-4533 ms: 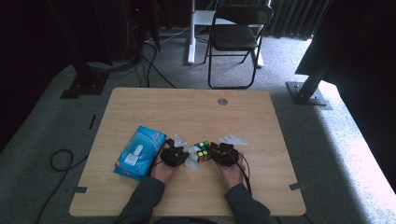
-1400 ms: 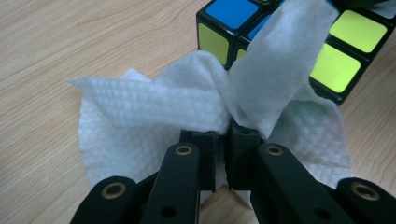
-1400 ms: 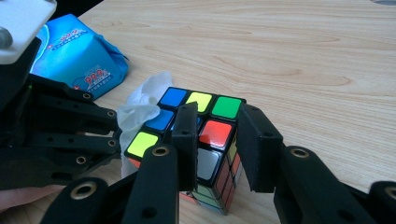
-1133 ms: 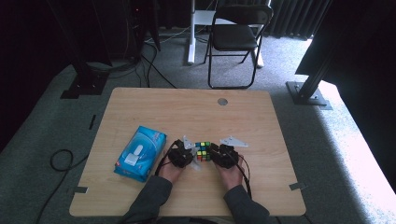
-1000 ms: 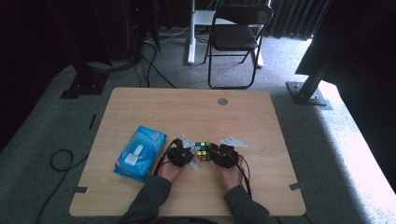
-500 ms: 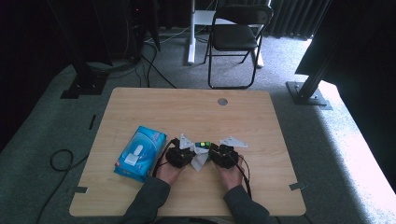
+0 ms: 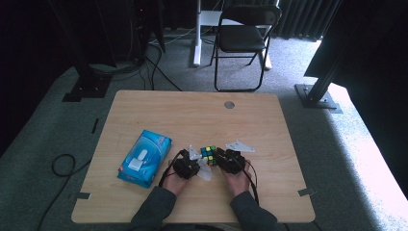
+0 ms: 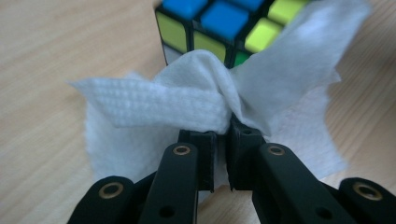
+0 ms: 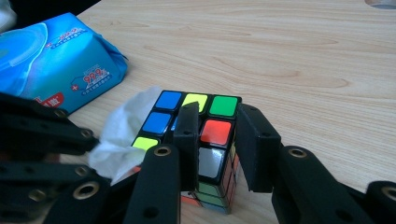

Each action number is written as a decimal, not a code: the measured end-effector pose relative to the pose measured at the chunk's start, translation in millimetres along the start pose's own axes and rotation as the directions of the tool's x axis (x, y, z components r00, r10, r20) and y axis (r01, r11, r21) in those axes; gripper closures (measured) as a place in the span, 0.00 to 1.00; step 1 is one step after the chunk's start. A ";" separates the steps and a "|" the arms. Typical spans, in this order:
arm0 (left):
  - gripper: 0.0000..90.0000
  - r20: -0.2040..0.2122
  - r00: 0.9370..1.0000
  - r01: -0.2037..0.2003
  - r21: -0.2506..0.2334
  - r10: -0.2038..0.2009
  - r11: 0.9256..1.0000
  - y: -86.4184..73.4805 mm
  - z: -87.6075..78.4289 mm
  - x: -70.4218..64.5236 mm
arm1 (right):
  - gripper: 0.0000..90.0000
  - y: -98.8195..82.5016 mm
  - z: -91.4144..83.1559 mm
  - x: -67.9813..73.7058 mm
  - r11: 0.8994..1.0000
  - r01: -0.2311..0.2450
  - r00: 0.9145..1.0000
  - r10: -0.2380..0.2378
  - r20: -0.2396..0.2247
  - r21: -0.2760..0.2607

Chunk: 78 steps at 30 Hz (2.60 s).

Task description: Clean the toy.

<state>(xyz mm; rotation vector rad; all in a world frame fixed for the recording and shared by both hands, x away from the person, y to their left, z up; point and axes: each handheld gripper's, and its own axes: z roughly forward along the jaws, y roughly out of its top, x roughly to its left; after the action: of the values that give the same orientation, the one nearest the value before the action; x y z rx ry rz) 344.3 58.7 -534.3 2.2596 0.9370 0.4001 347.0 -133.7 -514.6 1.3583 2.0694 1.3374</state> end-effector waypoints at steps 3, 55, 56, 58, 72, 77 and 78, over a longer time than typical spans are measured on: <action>0.92 -0.007 1.000 -0.011 -0.004 0.011 1.000 -0.4 0.1 -0.5 | 0.79 0.0 0.0 0.2 1.000 0.002 1.000 -0.002 0.003 -0.001; 0.92 0.043 0.995 0.089 -0.030 -0.088 0.996 13.5 -4.6 25.6 | 0.75 6.4 -1.4 -3.1 0.998 0.046 0.999 -0.046 -0.001 0.041; 0.92 0.045 0.995 0.089 -0.031 -0.088 0.996 13.0 -4.7 24.0 | 0.74 6.7 -1.6 -3.0 0.998 0.043 0.999 -0.043 0.008 0.043; 0.92 0.052 0.995 0.090 -0.033 -0.088 0.995 11.6 -4.6 21.6 | 0.73 6.9 -1.7 -4.3 0.999 0.025 1.000 -0.025 0.012 0.043; 0.90 0.076 0.995 0.069 -0.026 -0.067 0.997 8.3 -3.5 10.4 | 0.66 8.9 -18.8 -4.5 0.996 -0.016 0.999 0.013 0.030 0.092; 0.90 0.083 0.995 0.050 -0.026 -0.047 0.998 9.7 -2.8 5.6 | 0.69 8.2 -17.7 -4.2 0.993 -0.022 1.000 0.021 0.018 0.113; 0.90 0.083 0.995 0.050 -0.028 -0.048 0.998 9.9 -2.5 4.8 | 0.69 7.9 -16.7 -4.2 0.993 -0.022 1.000 0.020 0.019 0.118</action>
<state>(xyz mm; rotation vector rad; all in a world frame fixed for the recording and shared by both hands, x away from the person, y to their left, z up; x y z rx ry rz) 351.6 58.0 -525.6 2.2045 0.9360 0.2954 341.9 -145.2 -500.3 1.4383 2.1588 1.2230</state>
